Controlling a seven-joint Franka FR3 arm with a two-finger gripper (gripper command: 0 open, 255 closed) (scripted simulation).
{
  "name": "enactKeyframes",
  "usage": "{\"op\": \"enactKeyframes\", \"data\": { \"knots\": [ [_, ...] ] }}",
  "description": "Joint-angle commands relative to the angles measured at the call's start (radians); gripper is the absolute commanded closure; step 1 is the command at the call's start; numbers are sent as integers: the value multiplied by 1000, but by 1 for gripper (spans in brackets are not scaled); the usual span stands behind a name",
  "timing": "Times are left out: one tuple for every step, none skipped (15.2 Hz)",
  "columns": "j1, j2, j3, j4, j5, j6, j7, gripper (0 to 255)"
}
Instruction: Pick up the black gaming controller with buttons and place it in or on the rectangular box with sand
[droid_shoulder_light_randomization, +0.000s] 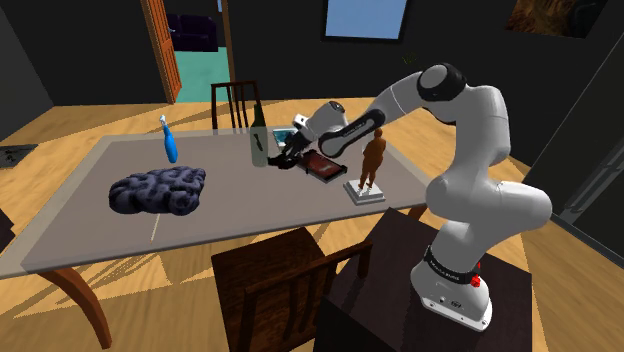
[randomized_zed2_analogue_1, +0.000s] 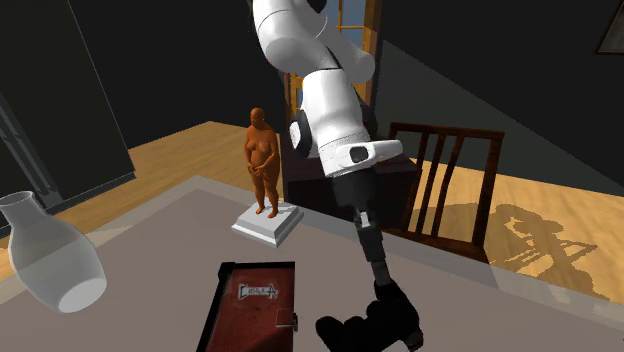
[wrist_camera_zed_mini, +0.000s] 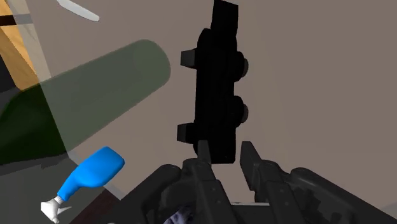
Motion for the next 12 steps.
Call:
{"op": "enactKeyframes", "data": {
  "knots": [
    [-73,27,47,3,14,-31,-72,255],
    [-106,41,66,4,20,-45,-105,255],
    [-138,54,84,6,27,-60,-138,255],
    [-169,69,102,10,33,-75,-170,255],
    [-198,84,119,15,40,-91,-203,255],
    [-226,98,135,20,47,-108,-235,255],
    [-253,113,151,28,54,-126,-267,255],
    [-279,129,166,36,61,-143,-298,255],
    [-303,144,180,46,68,-162,-330,255],
    [-325,159,193,56,76,-180,-361,255],
    [-346,174,205,69,84,-200,-392,255],
    [-366,189,217,82,92,-219,-422,255]
  ]
}}
